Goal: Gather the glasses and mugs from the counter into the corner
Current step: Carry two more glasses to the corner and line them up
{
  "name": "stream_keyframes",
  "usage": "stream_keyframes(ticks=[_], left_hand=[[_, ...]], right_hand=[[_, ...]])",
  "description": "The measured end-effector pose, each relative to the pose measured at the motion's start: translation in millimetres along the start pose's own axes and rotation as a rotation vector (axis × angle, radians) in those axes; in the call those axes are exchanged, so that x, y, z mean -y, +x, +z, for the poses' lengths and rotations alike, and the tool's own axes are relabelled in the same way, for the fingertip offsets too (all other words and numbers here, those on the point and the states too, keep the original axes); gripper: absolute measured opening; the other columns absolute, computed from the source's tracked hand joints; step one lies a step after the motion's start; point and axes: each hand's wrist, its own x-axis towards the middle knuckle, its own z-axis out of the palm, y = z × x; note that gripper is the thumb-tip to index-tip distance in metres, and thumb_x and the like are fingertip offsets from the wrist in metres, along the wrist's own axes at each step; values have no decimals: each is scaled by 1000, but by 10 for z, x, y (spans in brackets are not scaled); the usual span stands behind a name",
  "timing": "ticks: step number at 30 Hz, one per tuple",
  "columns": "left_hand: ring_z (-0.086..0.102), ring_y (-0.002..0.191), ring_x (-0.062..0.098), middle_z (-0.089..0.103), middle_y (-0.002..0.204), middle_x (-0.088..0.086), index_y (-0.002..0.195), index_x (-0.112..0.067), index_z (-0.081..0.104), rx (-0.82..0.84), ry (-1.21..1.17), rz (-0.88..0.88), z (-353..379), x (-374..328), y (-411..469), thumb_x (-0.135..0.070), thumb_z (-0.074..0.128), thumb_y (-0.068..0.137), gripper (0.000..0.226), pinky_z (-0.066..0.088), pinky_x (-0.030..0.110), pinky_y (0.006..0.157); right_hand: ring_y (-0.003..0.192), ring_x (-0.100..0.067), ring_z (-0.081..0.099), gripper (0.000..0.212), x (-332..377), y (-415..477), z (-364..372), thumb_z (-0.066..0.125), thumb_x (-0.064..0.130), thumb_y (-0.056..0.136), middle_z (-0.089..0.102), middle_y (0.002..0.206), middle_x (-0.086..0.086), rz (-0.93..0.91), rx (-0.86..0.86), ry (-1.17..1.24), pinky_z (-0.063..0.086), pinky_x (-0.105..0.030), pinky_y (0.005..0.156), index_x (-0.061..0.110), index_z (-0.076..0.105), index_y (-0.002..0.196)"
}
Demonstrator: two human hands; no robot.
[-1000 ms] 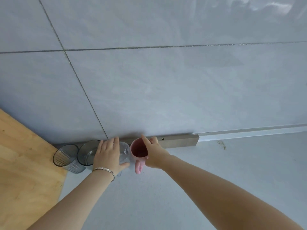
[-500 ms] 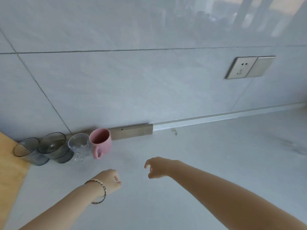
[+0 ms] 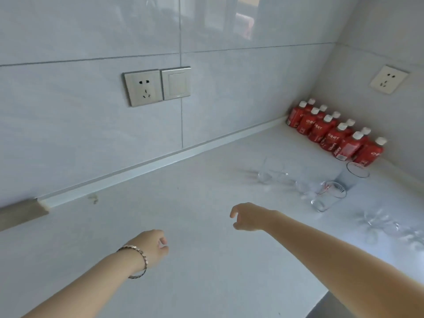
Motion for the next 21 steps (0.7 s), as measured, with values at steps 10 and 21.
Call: stream_keyframes(ticks=[10, 21], left_hand=[[58, 91, 16, 54, 89, -10, 88, -29, 46, 52, 2, 16, 253, -1635, 766, -27, 49, 89, 3, 49, 28, 92], [61, 98, 17, 60, 104, -4, 98, -28, 54, -26, -46, -3, 267, -2225, 1315, -23, 51, 89, 11, 49, 29, 93]], right_hand=[[129, -30, 39, 58, -2109, 490, -924, 59, 32, 86, 40, 138, -13, 328, -453, -8, 36, -37, 105, 12, 40, 137], [95, -30, 61, 86, -2641, 771, -855, 74, 49, 68, 46, 126, -10, 370, -357, 209, 46, -30, 67, 24, 30, 138]])
